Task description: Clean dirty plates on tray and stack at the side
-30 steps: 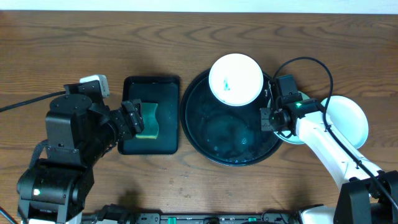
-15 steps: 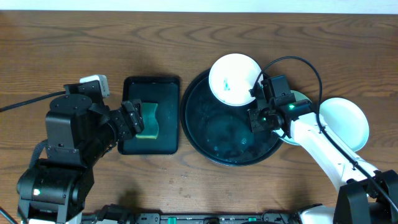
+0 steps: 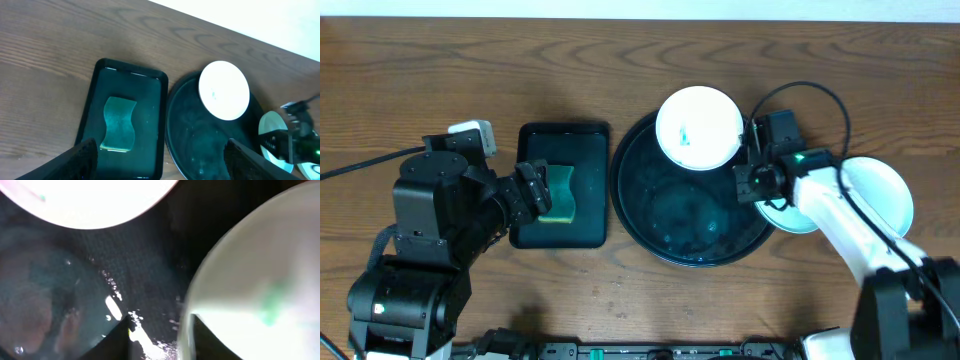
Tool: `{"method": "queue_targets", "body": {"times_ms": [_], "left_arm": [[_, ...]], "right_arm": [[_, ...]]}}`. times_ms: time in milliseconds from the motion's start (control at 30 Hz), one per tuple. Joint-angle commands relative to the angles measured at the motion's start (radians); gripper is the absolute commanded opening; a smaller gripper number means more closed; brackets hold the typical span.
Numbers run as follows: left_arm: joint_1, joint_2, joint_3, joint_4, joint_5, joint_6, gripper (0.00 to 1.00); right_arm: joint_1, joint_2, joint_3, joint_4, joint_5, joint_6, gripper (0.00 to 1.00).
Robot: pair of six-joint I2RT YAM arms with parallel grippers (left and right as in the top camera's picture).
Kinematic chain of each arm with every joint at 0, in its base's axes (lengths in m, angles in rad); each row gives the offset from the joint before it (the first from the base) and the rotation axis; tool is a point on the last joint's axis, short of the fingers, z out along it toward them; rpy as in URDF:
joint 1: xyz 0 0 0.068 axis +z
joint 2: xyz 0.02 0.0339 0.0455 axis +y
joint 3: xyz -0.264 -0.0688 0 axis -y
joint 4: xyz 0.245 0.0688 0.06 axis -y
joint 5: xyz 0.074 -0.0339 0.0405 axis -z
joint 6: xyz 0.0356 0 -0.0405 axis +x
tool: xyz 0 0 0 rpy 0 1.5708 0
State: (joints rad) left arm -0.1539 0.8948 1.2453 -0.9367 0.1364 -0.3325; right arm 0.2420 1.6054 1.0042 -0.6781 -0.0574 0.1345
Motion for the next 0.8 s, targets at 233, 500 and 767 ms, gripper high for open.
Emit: {"method": "queue_targets", "body": {"times_ms": [233,500,767], "left_arm": [[0.003,-0.001,0.010,-0.001,0.010,0.011,0.81],[0.003,-0.001,0.010,-0.001,0.010,0.011,0.81],[0.003,-0.001,0.010,-0.001,0.010,0.011,0.81]], "right_arm": [[0.193,0.068,-0.011,0.095,-0.237,0.001,0.01],[0.268,0.045,0.039,0.122,-0.189,0.108,0.35],[0.015,-0.101,0.182,-0.076,-0.059,0.135,0.50]]}}
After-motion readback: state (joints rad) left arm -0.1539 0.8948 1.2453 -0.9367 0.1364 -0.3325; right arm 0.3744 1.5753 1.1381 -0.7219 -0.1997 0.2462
